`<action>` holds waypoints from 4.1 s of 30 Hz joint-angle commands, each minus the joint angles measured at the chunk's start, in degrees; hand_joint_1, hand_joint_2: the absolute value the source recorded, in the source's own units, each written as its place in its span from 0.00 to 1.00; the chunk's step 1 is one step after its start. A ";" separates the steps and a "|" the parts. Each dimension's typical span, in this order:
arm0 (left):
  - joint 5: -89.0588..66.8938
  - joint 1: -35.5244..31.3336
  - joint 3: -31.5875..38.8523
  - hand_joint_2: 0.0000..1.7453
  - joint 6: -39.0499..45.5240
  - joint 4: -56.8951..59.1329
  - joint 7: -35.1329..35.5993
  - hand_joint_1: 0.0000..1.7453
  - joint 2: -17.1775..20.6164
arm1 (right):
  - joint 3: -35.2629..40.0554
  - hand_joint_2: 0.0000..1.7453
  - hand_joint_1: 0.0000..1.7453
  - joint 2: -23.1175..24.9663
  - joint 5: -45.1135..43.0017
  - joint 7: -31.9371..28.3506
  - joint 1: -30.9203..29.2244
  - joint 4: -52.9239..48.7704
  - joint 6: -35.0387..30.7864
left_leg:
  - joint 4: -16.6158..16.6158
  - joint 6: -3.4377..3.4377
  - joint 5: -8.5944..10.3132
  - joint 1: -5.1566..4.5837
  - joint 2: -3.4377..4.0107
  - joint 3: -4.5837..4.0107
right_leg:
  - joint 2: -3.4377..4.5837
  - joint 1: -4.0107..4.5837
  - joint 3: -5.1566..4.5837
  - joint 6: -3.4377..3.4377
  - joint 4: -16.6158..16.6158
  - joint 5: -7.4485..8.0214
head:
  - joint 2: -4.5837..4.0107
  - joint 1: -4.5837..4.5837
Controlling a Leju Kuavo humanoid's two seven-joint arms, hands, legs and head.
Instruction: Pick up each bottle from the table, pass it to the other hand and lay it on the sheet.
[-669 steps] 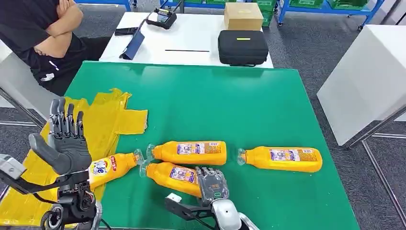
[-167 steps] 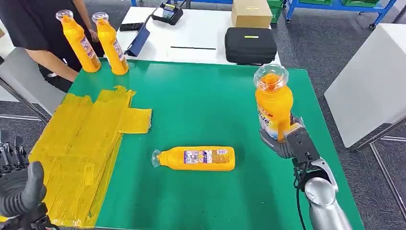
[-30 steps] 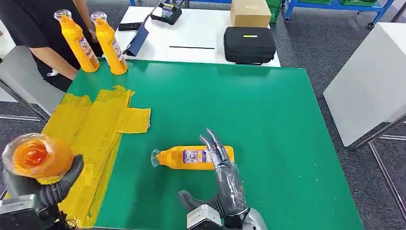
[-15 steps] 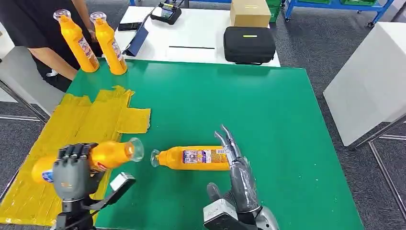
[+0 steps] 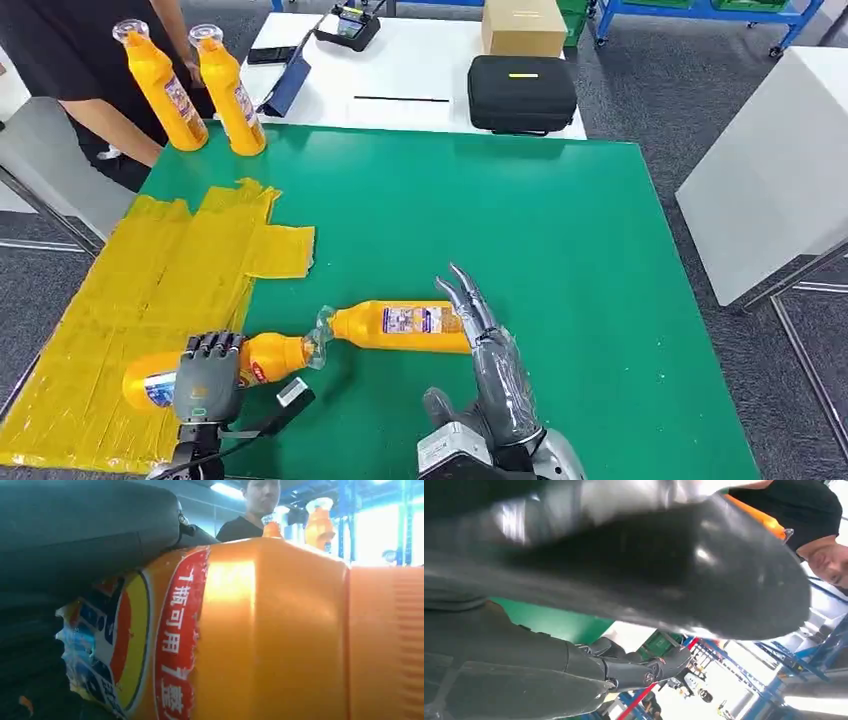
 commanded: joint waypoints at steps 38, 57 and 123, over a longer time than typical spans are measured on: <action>17.98 -2.65 17.05 0.00 0.72 -7.59 -17.39 0.00 -8.32 | -2.06 0.00 0.00 2.79 4.34 3.22 -3.13 2.81 2.56 | -0.03 -0.07 0.00 0.02 0.05 0.10 | -0.05 0.03 0.10 -0.08 -0.02 0.00 | 0.00 0.02; 34.44 -4.72 4.96 0.00 -2.96 -5.52 -17.07 0.00 -6.56 | -3.70 0.00 0.00 3.34 6.31 4.42 -3.40 3.62 4.22 | -0.03 -0.06 0.02 0.02 0.02 0.09 | -0.06 0.03 0.10 -0.07 -0.04 0.02 | 0.00 0.00; 113.92 -1.39 14.36 1.00 -44.96 -31.83 -25.78 0.00 -11.02 | -2.91 1.00 0.00 10.26 40.01 18.95 -31.14 62.58 20.46 | -0.03 0.01 0.09 0.02 -0.04 0.10 | -0.04 0.03 0.15 -0.07 -0.03 0.06 | 0.00 0.00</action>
